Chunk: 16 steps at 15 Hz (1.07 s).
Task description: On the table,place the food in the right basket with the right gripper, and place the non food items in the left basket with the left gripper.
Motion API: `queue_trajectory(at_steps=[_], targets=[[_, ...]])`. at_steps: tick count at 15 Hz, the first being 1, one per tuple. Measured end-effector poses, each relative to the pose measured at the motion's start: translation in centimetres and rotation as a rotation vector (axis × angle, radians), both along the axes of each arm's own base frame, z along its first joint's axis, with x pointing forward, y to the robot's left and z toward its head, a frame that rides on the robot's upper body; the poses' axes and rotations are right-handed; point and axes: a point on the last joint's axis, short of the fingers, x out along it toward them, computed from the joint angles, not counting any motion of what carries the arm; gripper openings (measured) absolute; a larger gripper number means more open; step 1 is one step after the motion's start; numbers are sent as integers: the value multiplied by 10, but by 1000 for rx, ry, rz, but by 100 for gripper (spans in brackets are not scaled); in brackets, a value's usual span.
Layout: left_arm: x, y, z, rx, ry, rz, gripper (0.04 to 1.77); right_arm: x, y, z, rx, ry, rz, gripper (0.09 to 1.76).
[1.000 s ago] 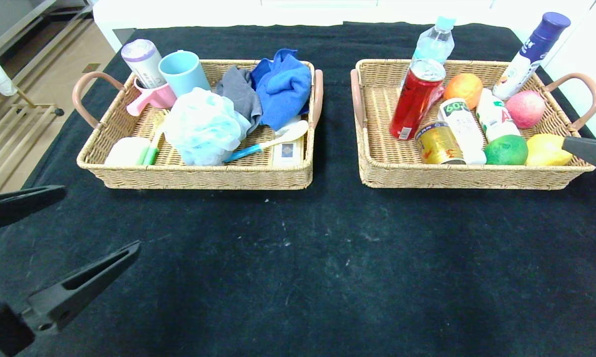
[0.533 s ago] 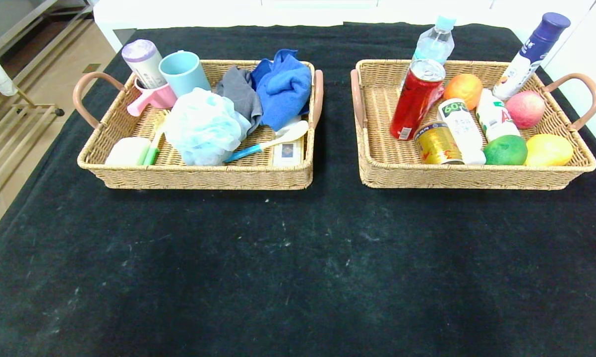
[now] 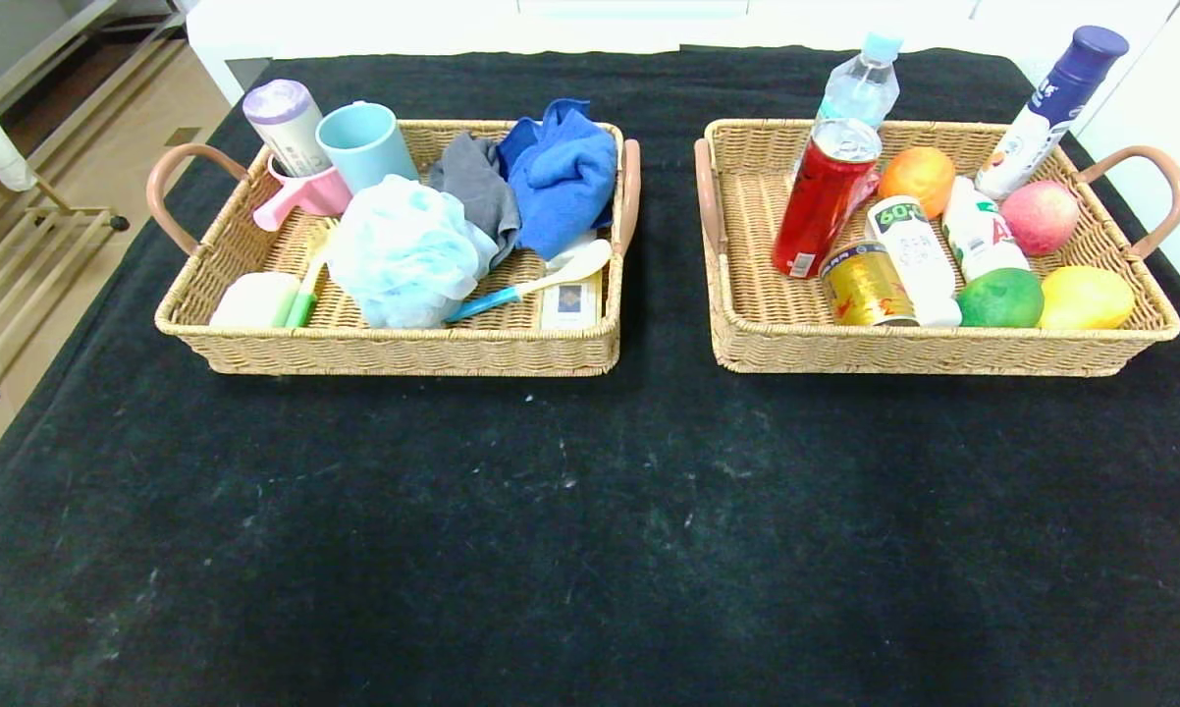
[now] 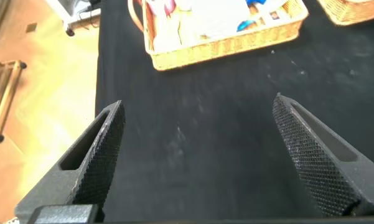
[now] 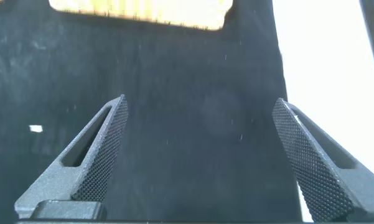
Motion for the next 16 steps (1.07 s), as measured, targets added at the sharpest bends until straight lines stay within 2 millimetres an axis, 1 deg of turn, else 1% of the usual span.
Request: queue_trajectory(at_steps=[3,5,6,9,11,13,15,16], targets=[[-17,-8,4,10,-58,-28,172,-9,1,-28,2,0,-12,170],[-25,-13,-2,16,-71,-29,172,-14,1,-39,4,-14,-15,170],[-27,-13,-8,17,-73,-28,172,-17,2,-43,4,-23,-15,170],[-28,-15,-37,18,-72,-53,172,-18,1,-63,2,-56,-19,170],[-17,-15,-59,-1,-58,-62,172,-7,1,-74,44,-121,-14,170],[4,-14,-76,-46,-71,-69,172,13,1,-88,82,-172,-9,170],[31,-14,-96,-68,-78,-67,172,39,1,-112,91,-178,-3,170],[45,-14,-109,-75,-62,-59,172,51,1,-128,95,-166,-2,170]])
